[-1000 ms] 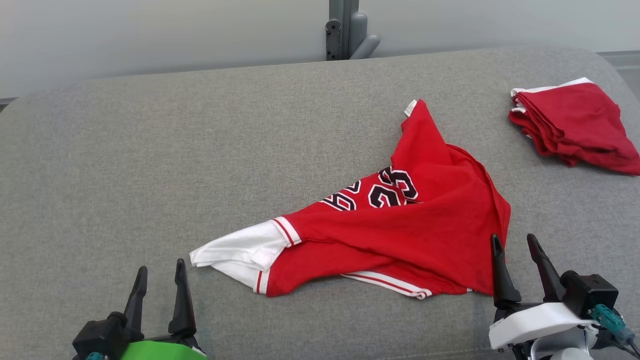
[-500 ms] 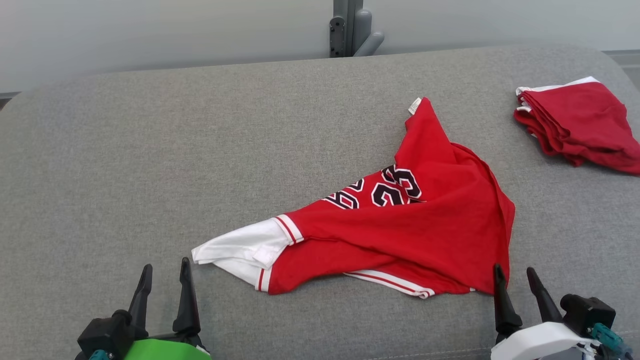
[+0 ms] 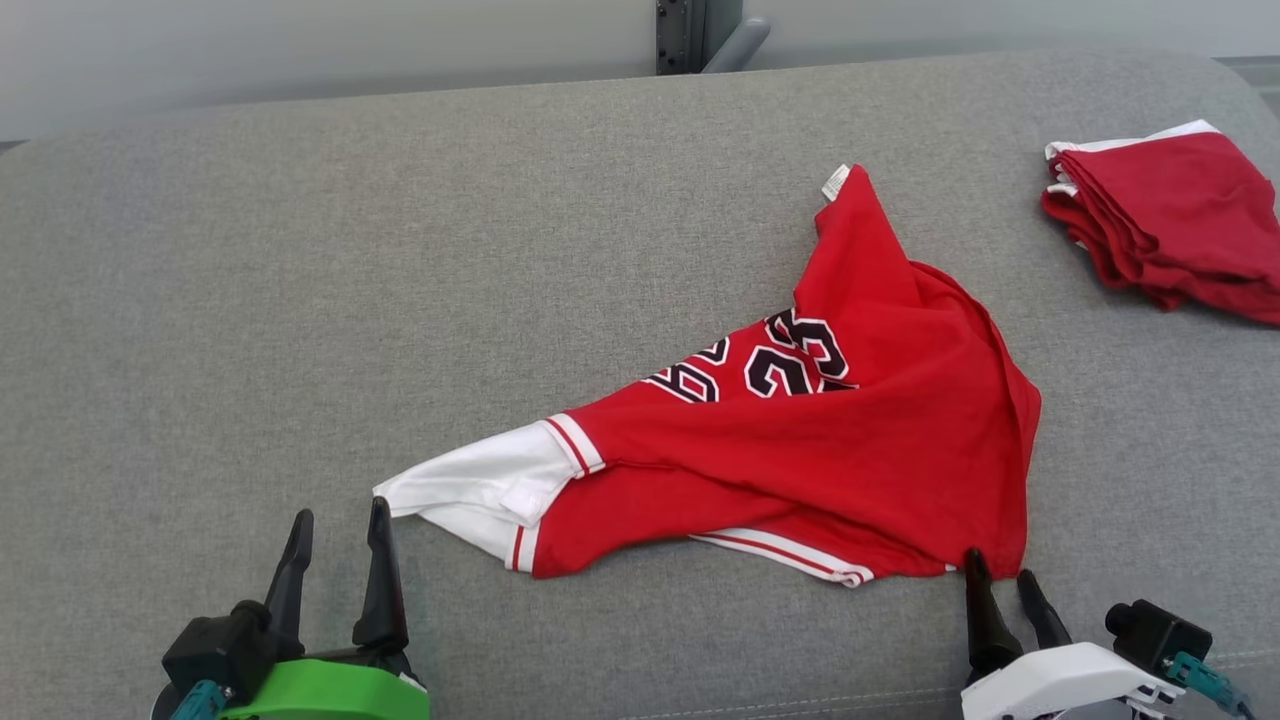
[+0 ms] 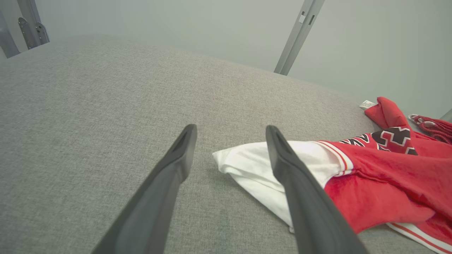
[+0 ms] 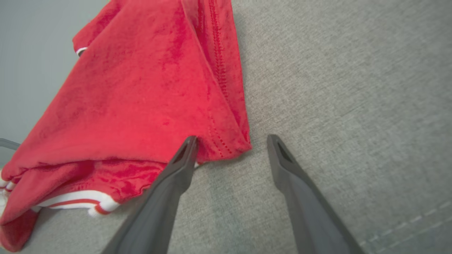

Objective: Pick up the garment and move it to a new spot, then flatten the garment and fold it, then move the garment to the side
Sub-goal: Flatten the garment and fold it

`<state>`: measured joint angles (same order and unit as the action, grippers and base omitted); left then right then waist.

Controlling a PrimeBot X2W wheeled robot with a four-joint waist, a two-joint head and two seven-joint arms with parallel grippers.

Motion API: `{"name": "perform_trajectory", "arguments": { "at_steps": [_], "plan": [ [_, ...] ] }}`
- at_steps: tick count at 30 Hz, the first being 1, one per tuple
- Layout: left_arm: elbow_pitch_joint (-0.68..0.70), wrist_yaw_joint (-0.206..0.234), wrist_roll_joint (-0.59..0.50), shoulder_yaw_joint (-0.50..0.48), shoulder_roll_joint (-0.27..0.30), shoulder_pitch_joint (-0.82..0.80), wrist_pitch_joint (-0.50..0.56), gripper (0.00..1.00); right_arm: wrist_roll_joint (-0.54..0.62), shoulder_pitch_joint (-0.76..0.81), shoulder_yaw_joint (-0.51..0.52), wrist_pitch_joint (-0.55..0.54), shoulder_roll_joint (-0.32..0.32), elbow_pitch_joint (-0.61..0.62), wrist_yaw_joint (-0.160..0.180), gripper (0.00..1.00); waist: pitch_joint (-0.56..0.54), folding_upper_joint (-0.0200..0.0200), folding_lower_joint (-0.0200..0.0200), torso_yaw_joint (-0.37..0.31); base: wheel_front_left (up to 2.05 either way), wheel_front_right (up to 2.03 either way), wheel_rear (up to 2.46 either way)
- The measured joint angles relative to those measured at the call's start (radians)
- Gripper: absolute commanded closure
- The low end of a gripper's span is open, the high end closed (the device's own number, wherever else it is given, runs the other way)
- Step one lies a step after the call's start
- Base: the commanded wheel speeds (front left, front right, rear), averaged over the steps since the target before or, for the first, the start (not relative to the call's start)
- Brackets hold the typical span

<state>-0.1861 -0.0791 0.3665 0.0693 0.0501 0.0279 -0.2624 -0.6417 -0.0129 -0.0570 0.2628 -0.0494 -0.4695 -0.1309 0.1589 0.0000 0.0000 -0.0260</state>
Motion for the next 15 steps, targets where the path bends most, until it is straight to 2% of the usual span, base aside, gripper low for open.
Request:
{"name": "perform_trajectory", "arguments": {
  "at_steps": [3,5,6,7,8,15],
  "plan": [
    [-0.002,0.0,0.0,0.002,0.0,-0.002,0.0,0.0,-0.029,-0.026,-0.013,0.003,-0.001,-0.028,0.0,0.0,0.005,0.0,0.0,0.005,0.0,0.0,0.0],
    [-0.003,0.0,0.0,0.002,0.0,-0.004,0.0,0.0,-0.057,-0.039,-0.021,0.004,-0.002,-0.044,0.0,0.53,0.007,0.0,0.0,0.008,0.0,0.0,0.0],
    [-0.003,0.0,0.0,0.001,0.0,-0.004,0.0,0.0,-0.066,-0.044,-0.025,0.004,-0.002,-0.048,0.0,0.73,0.009,0.0,0.0,0.009,0.0,0.0,0.0],
    [-0.003,0.0,0.0,0.001,0.0,-0.004,0.0,0.0,-0.071,-0.048,-0.026,0.004,-0.004,-0.053,0.0,0.84,0.01,0.0,0.0,0.01,0.0,0.0,0.0],
    [-0.003,0.0,0.0,0.001,0.0,-0.004,0.0,0.0,-0.078,-0.051,-0.028,0.004,-0.004,-0.056,0.0,1.0,0.011,0.0,0.0,0.01,0.0,0.0,0.0],
    [-0.005,0.001,0.003,0.003,0.0,-0.005,0.0,0.0,-0.11,-0.054,-0.017,0.002,0.0,-0.002,0.0,1.0,0.013,0.0,0.0,0.001,0.0,0.0,0.0]
  ]
}}
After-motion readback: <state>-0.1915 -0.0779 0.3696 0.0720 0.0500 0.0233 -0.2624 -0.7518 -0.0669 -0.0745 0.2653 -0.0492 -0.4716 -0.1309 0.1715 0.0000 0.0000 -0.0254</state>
